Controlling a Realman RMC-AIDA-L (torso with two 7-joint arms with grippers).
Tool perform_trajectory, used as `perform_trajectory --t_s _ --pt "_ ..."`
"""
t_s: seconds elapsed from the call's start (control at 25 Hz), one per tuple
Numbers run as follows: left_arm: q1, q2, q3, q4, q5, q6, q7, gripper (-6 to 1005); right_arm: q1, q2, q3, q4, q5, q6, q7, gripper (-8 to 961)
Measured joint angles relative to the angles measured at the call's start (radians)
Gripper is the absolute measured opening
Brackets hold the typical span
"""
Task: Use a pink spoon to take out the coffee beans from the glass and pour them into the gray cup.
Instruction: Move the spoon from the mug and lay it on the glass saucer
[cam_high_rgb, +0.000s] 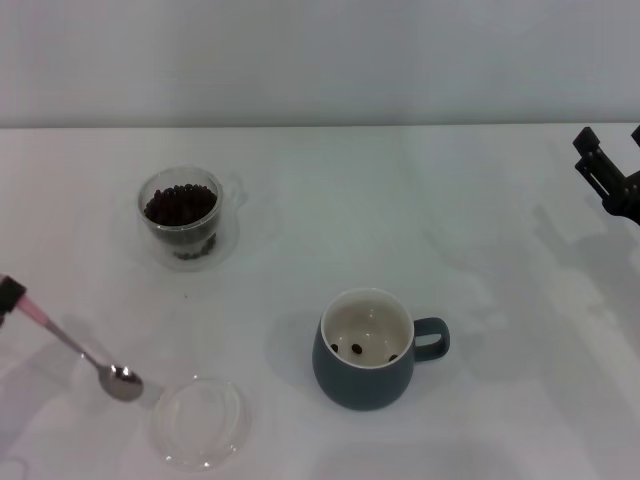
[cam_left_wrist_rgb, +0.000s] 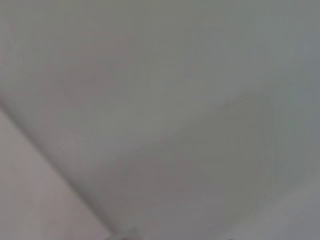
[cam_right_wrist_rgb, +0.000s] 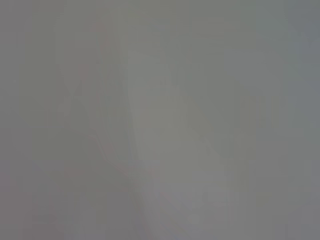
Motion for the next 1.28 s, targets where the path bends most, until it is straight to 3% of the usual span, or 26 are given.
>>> perform_trajectory --t_s 0.16,0.48,0.84,1.28 --pt "-0.001 -0.01 0.006 0.001 0.036 0.029 0.024 127 0.004 0.0 -0.007 -0.001 0.0 0.0 0.0 868" --pt "-0.072 -0.036 0.006 -0.013 0.106 0.128 0.068 128 0.001 0.0 -0.021 -0.003 0.0 0.0 0.0 868" --pt "-0.152 -0.043 0.007 -0.061 0.185 0.158 0.146 132 -0.01 0.0 -0.037 -0.003 0.0 -0.019 0.0 868" --pt "-0.176 -0.043 0.007 -0.074 0.244 0.203 0.177 140 -0.012 0.0 -0.037 -0.013 0.0 -0.043 0.0 868"
